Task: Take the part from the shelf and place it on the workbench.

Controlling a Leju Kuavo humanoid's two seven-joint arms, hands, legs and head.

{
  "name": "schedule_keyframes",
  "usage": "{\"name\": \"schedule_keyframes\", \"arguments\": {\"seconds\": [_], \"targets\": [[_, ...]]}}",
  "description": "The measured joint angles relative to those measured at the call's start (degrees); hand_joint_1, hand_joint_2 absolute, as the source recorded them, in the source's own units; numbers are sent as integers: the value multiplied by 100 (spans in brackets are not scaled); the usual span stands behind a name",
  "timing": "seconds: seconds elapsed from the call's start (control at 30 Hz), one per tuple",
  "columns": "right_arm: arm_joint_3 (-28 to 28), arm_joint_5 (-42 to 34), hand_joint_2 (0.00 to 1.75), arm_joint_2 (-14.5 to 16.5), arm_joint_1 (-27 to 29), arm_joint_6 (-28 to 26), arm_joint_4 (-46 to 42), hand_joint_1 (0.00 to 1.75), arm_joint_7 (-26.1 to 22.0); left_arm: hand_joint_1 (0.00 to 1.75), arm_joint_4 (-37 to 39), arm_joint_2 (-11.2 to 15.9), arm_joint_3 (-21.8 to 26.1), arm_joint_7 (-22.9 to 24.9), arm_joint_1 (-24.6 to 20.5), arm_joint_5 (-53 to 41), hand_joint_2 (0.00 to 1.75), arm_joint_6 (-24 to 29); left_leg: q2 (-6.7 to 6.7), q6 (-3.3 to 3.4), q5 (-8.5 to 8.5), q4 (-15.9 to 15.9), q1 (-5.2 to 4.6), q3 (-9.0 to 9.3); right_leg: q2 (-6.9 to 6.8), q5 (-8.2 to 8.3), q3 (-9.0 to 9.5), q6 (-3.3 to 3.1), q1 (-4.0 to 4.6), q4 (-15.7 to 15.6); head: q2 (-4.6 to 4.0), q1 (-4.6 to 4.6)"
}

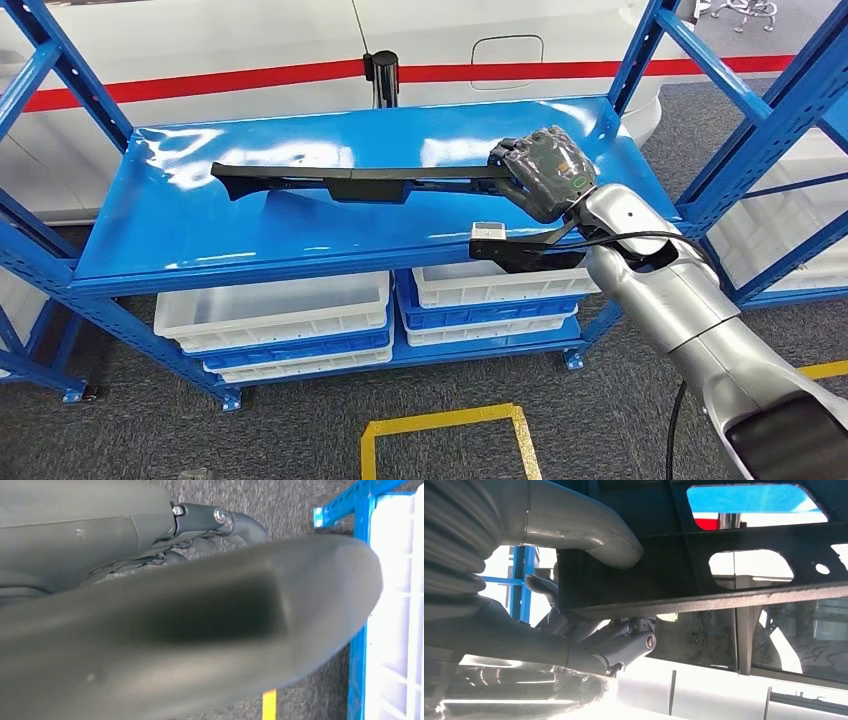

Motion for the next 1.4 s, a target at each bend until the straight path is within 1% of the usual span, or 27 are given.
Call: {"name": "schedule_keyframes", "arguments": {"seconds": [0.07, 0.1, 0.17, 0.23, 0.27, 0.33, 0.4, 0.43, 0.5, 0.57, 0.63, 0.7, 0.73, 0.8, 0.87, 0.93, 0.97, 1.0, 1.03, 1.07, 1.1, 1.17, 1.2, 1.23, 1.3, 1.33, 1.4], "targets": [[-12, 2, 175, 10, -11, -1, -6, 175, 0, 0, 0, -6, -8, 0, -2, -1, 0, -1, -5, -40, 95, 10, -23, -95, 2, 41, 632, -21, 37, -850, 0, -8], [-23, 5, 175, 16, -18, 0, -9, 175, 0, 0, 0, -7, -9, -1, -3, -2, 0, 0, -7, -67, 144, 12, -33, -125, 4, 21, 829, -48, 62, -1153, 0, -12], [-44, 17, 175, 25, -24, 3, -14, 175, 1, 0, 1, -6, -9, 1, -1, -4, 0, 2, -11, -122, 237, 9, -41, -163, 6, 12, 940, -101, 106, -1381, 0, -22], [-51, 37, 175, 32, -28, 17, -11, 175, 1, 0, 6, 8, -9, 5, 7, -5, 0, 5, -22, -186, 190, 59, -16, -215, -11, 99, 876, -184, 39, -1392, 0, -23], [-52, 46, 175, 42, -32, 27, -11, 175, 1, 0, 8, 12, -9, 8, 11, -6, 0, 5, -27, -224, 29, 182, 2, -270, -24, 157, 835, -247, 6, -1404, 0, -32], [-56, 54, 175, 69, -42, 50, -11, 175, 1, 0, 11, 15, -10, 17, 8, -11, 0, 4, -29, -302, -540, 750, 48, -455, -40, 284, 713, -327, -20, -1412, 0, -45], [-60, 54, 175, 81, -43, 69, -10, 175, 2, 0, 11, 14, -10, 25, 2, -13, 0, 1, -29, -360, -962, 1388, 86, -620, -43, 384, 594, -342, -18, -1408, 0, -53], [-61, 52, 175, 81, -42, 78, -9, 175, 3, 0, 11, 14, -9, 28, 1, -10, 0, -1, -28, -385, -1011, 1618, 106, -652, -44, 433, 529, -332, -21, -1406, 0, -54], [-76, 42, 175, 81, -45, 92, 5, 175, 3, 0, 11, 15, -8, 34, 1, -6, 0, -2, -23, -436, -859, 1764, 157, -529, -44, 553, 371, -289, -40, -1398, 0, -57], [-107, 22, 175, 81, -66, 95, 33, 175, -3, 0, 10, 16, -8, 35, -8, 1, 0, -1, -20, -462, -595, 1257, 205, -44, -43, 671, 232, -220, -59, -1389, 0, -60], [-157, 4, 175, 83, -109, 93, 65, 175, -20, 0, 9, 20, -8, 35, -22, 4, 0, 2, -22, -440, -594, 474, 214, 549, -48, 767, 147, -131, -44, -1368, 0, -61], [-200, -4, 175, 86, -150, 86, 90, 175, -33, 0, 9, 25, -8, 34, -33, 3, 0, 5, -26, -403, -694, 84, 188, 801, -59, 852, 104, -41, -26, -1361, 0, -60], [-212, -5, 175, 87, -159, 79, 101, 175, -37, 0, 9, 25, -8, 33, -35, 2, 0, 7, -27, -386, -712, 58, 172, 793, -66, 896, 93, 3, -25, -1368, 0, -61], [-235, 4, 175, 71, -144, 63, 120, 175, -40, 0, 10, 19, -8, 34, -34, -3, 0, 16, -11, -296, -656, 18, 160, 736, -74, 915, 35, 65, -10, -1347, 0, -56], [-267, 36, 175, 48, -109, 48, 132, 175, -41, 0, 11, 7, -8, 39, -37, -9, 0, 32, 15, -129, -516, -11, 149, 592, -64, 578, -156, 1, -3, -1001, 0, -33], [-300, 71, 175, 37, -67, 44, 133, 175, -34, 0, 11, 1, -7, 49, -41, -15, 0, 46, 24, -31, -355, -5, 119, 397, -47, 33, -395, -111, -10, -254, 0, -15], [-318, 83, 175, 32, -43, 45, 133, 175, -27, 0, 11, 1, -6, 56, -41, -17, 0, 50, 25, -26, -278, -2, 106, 301, -39, -116, -458, -106, -7, 117, 0, -11], [-333, 93, 175, 27, -20, 48, 132, 175, -19, 0, 11, -2, -6, 64, -41, -20, 0, 51, 26, -24, -201, 2, 95, 202, -32, -149, -459, -64, -4, 373, 0, -11], [-350, 104, 175, 24, -1, 52, 132, 175, -9, 0, 11, -7, -6, 73, -42, -25, 0, 51, 26, -30, -127, 5, 86, 105, -25, -82, -369, -2, -1, 449, 0, -12], [-367, 113, 175, 21, 11, 59, 129, 175, -2, 0, 11, -12, -6, 80, -42, -31, 0, 50, 27, -41, -58, 9, 81, 17, -20, 35, -184, 56, 2, 326, 0, -11], [-387, 119, 175, 20, 17, 70, 123, 175, 3, 0, 10, -17, -6, 84, -43, -38, 0, 51, 27, -59, 6, 15, 77, -57, -18, 131, 93, 89, 1, 23, 0, -12], [-443, 140, 175, 16, 20, 92, 90, 175, 9, 0, 10, -22, -6, 85, -44, -62, 0, 59, 23, -113, 120, 32, 56, -170, -11, 70, 745, 53, 37, -859, 0, -11], [-472, 149, 175, 13, 21, 102, 73, 175, 10, 0, 10, -22, -6, 84, -46, -72, 0, 65, 20, -141, 178, 34, 47, -205, -4, -8, 956, 16, 60, -1188, 0, -20], [-495, 156, 175, 8, 27, 106, 60, 175, 11, 0, 11, -23, -6, 84, -45, -80, 0, 69, 16, -171, 233, 24, 40, -230, 2, -75, 1059, -27, 91, -1389, 0, -27], [-517, 159, 175, -3, 50, 114, 53, 175, 11, 0, 13, -21, -6, 83, -31, -83, 0, 72, 7, -229, 268, 14, 59, -267, -4, -29, 1004, -120, 63, -1453, 0, -38], [-521, 160, 175, -5, 62, 118, 51, 175, 11, 0, 14, -20, -6, 83, -17, -83, 0, 72, 3, -261, 118, 99, 75, -312, -14, 28, 961, -191, 39, -1464, 0, -38], [-521, 162, 175, -4, 73, 125, 43, 175, 11, 0, 17, -22, -7, 83, -2, -84, 0, 72, -5, -323, -463, 579, 103, -463, -26, 164, 858, -303, -6, -1472, 0, -52]]}}
